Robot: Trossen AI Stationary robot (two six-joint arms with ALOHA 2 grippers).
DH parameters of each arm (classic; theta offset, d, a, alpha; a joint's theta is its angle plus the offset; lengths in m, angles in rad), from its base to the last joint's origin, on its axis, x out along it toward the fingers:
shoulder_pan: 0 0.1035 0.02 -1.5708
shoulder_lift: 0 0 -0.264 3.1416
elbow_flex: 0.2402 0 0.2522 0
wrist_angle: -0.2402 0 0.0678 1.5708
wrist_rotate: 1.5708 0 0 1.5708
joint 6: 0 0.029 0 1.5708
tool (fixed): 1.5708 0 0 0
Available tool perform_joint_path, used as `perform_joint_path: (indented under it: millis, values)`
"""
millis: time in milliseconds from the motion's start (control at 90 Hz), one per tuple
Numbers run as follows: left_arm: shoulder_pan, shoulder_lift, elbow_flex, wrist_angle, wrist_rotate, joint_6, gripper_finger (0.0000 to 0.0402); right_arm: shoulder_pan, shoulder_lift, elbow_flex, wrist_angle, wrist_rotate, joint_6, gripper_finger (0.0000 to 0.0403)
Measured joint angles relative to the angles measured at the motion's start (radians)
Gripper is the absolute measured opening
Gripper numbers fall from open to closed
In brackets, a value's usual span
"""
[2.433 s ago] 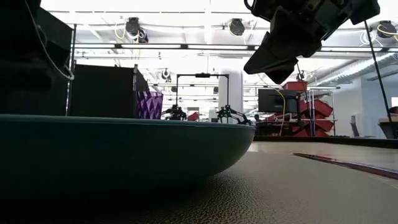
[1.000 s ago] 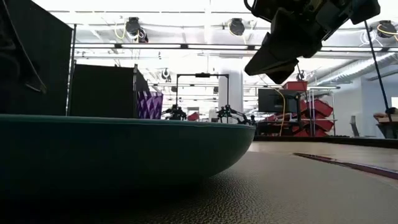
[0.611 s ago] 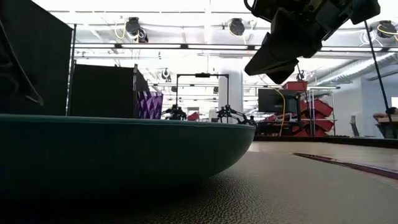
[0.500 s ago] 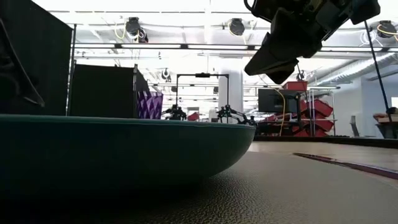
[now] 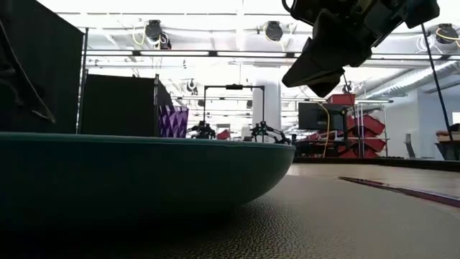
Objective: Set table place
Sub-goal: Put the blue spoon to the right of the blue table knife
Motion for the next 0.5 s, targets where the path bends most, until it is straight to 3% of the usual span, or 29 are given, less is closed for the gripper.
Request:
perform_joint_path:
  millis: [200,311,500]
  values:
    - [0.032,-0.055,0.084,-0.189,-0.152,-0.001,0.0001,0.0,0.0,0.0,0.007,0.0,0.0,0.0]
    - [0.06,-0.098,0.134,-0.3,-0.174,-0.001,0.0001,0.0,0.0,0.0,0.002,0.0,0.007,0.0]
    - [0.087,-0.162,0.256,-0.217,-0.292,0.087,0.0,0.007,0.0,0.0,-0.113,-0.002,0.061,0.0]
